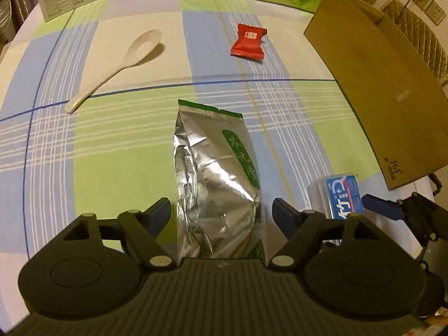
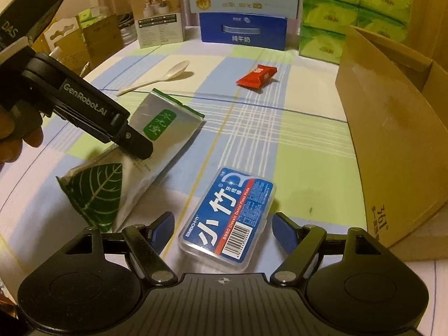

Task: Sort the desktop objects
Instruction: 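Lift the tea bag with the left tool while the right lifts the blue box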

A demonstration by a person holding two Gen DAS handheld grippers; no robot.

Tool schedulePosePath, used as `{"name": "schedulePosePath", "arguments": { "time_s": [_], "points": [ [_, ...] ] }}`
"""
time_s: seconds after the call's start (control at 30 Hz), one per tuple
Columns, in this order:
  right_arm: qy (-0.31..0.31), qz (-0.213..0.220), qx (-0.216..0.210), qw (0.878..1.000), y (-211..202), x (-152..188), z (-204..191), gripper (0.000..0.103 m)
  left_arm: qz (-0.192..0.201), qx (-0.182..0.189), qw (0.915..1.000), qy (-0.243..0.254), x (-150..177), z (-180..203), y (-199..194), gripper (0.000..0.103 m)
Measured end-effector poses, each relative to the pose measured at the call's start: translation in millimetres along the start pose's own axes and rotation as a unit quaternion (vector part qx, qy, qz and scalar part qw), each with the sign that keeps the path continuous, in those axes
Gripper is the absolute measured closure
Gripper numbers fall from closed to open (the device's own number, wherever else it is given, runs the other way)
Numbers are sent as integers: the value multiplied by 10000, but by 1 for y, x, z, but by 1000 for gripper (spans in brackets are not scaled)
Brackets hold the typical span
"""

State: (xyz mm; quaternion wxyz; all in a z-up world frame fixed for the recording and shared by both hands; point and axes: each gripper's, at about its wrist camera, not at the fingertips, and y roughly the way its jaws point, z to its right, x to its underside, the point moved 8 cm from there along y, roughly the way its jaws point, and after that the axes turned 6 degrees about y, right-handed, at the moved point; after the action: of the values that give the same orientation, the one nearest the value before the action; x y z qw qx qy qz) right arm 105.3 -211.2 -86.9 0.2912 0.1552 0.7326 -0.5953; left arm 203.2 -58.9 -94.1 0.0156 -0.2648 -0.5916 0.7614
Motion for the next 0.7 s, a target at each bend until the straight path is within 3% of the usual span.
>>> {"name": "schedulePosePath", "arguments": {
  "time_s": [0.13, 0.37, 0.4, 0.43, 0.5, 0.7],
  "points": [
    [366, -56, -96, 9993, 2, -1, 6, 29, -6, 25, 10000, 45, 1, 3, 10, 26],
    [464, -23, 43, 9989, 7, -4, 8, 29, 25, -58, 9999, 108, 12, 3, 18, 31],
    [517, -26, 8, 9987, 8, -3, 8, 30, 40, -68, 9999, 97, 14, 3, 16, 35],
    [509, -34, -7, 9987, 8, -3, 7, 39, 59, -42, 10000, 58, 16, 3, 14, 42],
    [375, -29, 35, 9993, 8, -1, 3, 47, 81, 76, 9999, -34, 20, 4, 9, 49],
    [472, 169, 147, 9986, 4, -8, 10, 48, 56, 79, 9998, 160, 43, 12, -8, 53]
  ]
}}
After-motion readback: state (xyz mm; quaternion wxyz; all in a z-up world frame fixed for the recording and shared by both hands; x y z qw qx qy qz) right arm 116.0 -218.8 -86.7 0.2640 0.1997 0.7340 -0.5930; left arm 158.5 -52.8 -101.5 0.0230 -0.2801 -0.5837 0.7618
